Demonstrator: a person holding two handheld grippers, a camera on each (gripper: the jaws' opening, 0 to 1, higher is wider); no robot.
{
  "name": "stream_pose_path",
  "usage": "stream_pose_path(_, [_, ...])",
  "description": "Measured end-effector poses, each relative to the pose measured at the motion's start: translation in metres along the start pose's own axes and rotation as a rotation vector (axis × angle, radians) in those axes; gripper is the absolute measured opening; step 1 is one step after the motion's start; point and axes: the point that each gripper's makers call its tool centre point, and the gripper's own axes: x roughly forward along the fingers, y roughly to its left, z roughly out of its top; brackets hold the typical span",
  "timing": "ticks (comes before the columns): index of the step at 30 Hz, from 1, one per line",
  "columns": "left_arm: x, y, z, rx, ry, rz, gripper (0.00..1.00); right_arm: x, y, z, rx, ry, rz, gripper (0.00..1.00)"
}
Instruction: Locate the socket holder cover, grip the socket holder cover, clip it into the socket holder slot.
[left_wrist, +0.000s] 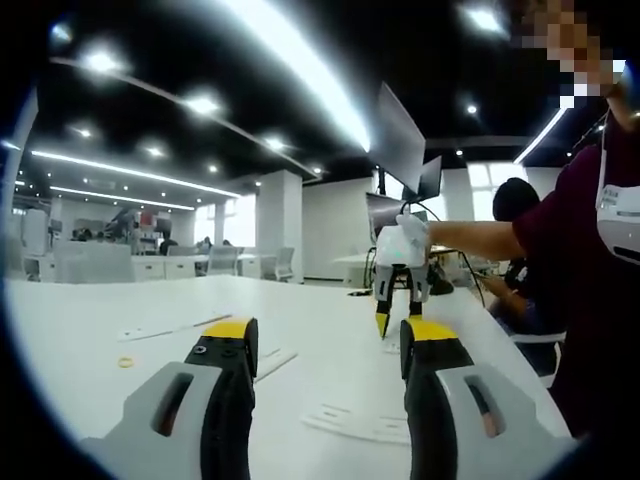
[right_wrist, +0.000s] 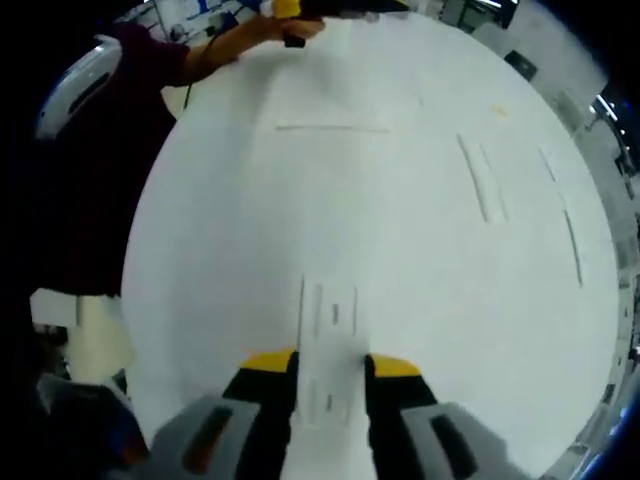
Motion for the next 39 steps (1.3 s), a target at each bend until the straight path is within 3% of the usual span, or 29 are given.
stream_pose_path(19, [0.004, -0.001, 0.001, 0.001, 0.003, -0.01, 0.57, -0.006, -0.005, 0.001, -0.035, 0.049, -0.016, 0.27])
stream_pose_path(39, [0.005, -0.004, 0.001, 0.001, 0.007, -0.017, 0.56, -0.018, -0.032, 0.01, -0.031, 0.067, -0.015, 0.27])
